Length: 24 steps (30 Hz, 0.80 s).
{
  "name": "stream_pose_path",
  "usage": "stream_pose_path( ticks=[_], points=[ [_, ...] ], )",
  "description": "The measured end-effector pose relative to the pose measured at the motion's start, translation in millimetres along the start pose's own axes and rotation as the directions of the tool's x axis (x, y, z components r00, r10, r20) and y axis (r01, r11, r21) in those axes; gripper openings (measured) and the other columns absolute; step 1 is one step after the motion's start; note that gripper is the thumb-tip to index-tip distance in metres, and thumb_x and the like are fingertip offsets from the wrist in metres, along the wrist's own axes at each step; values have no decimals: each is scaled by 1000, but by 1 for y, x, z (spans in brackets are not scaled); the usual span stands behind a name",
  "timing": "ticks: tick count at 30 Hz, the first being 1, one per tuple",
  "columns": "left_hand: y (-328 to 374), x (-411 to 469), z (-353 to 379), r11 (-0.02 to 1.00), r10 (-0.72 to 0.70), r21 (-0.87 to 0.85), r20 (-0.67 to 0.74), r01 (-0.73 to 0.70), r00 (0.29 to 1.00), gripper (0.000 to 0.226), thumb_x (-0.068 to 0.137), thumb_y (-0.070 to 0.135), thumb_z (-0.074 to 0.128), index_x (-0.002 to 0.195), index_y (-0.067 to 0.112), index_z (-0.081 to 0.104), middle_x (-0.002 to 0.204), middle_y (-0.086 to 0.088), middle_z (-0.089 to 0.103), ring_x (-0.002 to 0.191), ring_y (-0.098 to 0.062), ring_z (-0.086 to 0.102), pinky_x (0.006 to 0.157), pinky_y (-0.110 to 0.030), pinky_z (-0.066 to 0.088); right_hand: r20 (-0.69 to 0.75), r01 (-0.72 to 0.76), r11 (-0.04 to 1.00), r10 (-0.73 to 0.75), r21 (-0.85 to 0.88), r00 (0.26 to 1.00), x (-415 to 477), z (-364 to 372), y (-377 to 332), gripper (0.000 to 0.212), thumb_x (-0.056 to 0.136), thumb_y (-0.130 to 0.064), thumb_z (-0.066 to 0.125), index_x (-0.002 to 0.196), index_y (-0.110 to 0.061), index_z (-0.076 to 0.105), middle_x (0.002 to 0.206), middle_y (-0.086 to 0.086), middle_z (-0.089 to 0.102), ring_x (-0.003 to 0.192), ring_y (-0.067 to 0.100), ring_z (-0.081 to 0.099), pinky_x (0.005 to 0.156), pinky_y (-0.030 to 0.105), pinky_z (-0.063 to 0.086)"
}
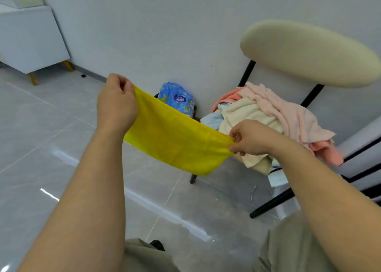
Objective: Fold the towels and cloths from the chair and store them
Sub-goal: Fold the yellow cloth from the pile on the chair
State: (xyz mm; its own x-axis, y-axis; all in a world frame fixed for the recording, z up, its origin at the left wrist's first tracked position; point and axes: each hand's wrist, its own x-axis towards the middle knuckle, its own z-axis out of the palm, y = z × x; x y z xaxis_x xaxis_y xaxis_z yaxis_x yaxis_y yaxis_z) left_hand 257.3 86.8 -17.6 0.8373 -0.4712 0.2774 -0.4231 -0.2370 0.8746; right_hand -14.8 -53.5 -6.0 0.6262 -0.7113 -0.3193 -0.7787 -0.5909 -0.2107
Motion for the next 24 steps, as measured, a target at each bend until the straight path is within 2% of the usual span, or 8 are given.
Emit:
stream_pose_path(
  ticks=[2, 7, 10, 13, 15, 17, 21, 24],
  points=[
    [0, -2, -7, 1000, -16, 20, 20, 16, 1000, 22, 105, 26, 44, 116, 12, 57, 103, 1, 56, 93, -18, 50, 78, -30, 36, -67, -7, 1000, 7, -10, 998, -9, -8, 4, 17, 89, -24, 68, 72, -25, 67, 65, -6, 67, 74, 18, 68, 73, 34, 54],
    [-2, -7, -24, 998, -43, -50, 107, 49, 993, 17, 102, 30, 52, 109, 16, 58, 103, -2, 61, 92, -26, 59, 82, -42, 51, -276, -23, 997, 43, 73, 960, -25, -33, 6, 20, 92, -25, 63, 91, -11, 77, 86, 11, 72, 85, 27, 64, 78, 40, 51],
    [-5, -12, -32, 975, -69, -190, 229, 115, 971, 12, 98, 29, 62, 106, 20, 58, 101, -6, 63, 76, -23, 63, 67, -40, 56, -354, 9, 959, 96, 283, 930, -28, -43, 1, 16, 92, -20, 61, 83, -19, 75, 85, 9, 71, 76, 20, 62, 69, 35, 50],
    [-11, -15, -36, 983, -67, -139, 325, 118, 943, 15, 97, 22, 64, 110, 15, 65, 96, -5, 63, 70, -23, 63, 71, -41, 58, -378, 85, 824, 163, 560, 911, -11, -44, -3, 18, 96, -17, 55, 92, -23, 73, 81, -3, 66, 78, 19, 68, 56, 30, 48],
    [-20, -12, -37, 990, -92, -76, 292, 119, 952, 14, 99, 23, 62, 108, 13, 67, 94, -6, 63, 65, -26, 63, 75, -46, 59, -388, 130, 708, 217, 695, 896, 9, -39, -7, 19, 98, -17, 54, 105, -8, 69, 77, -1, 59, 69, 19, 69, 50, 29, 40],
    [-31, -8, -37, 988, -123, -64, 217, 140, 968, 11, 100, 24, 60, 104, 17, 67, 96, -9, 63, 63, -27, 63, 72, -50, 60, -407, 181, 629, 235, 756, 883, 34, -29, -18, 22, 100, -20, 54, 103, 0, 62, 80, 6, 57, 53, 17, 64, 45, 28, 34],
    [-62, -4, -33, 988, -153, 23, 61, 152, 986, 8, 101, 24, 55, 102, 20, 63, 93, -9, 63, 58, -27, 61, 52, -34, 50, -446, 295, 532, 178, 793, 877, 80, 2, -48, 20, 105, -22, 47, 89, -13, 52, 80, 3, 59, 47, 21, 64, 42, 31, 40],
    [-94, -4, -29, 974, -219, 49, -21, 220, 976, 8, 102, 22, 53, 102, 21, 61, 91, -12, 63, 59, -29, 61, 55, -37, 53, -476, 337, 551, 127, 763, 870, 108, 33, -58, 21, 105, -24, 48, 86, -18, 50, 75, 6, 64, 50, 18, 67, 46, 31, 46]
  ],
)
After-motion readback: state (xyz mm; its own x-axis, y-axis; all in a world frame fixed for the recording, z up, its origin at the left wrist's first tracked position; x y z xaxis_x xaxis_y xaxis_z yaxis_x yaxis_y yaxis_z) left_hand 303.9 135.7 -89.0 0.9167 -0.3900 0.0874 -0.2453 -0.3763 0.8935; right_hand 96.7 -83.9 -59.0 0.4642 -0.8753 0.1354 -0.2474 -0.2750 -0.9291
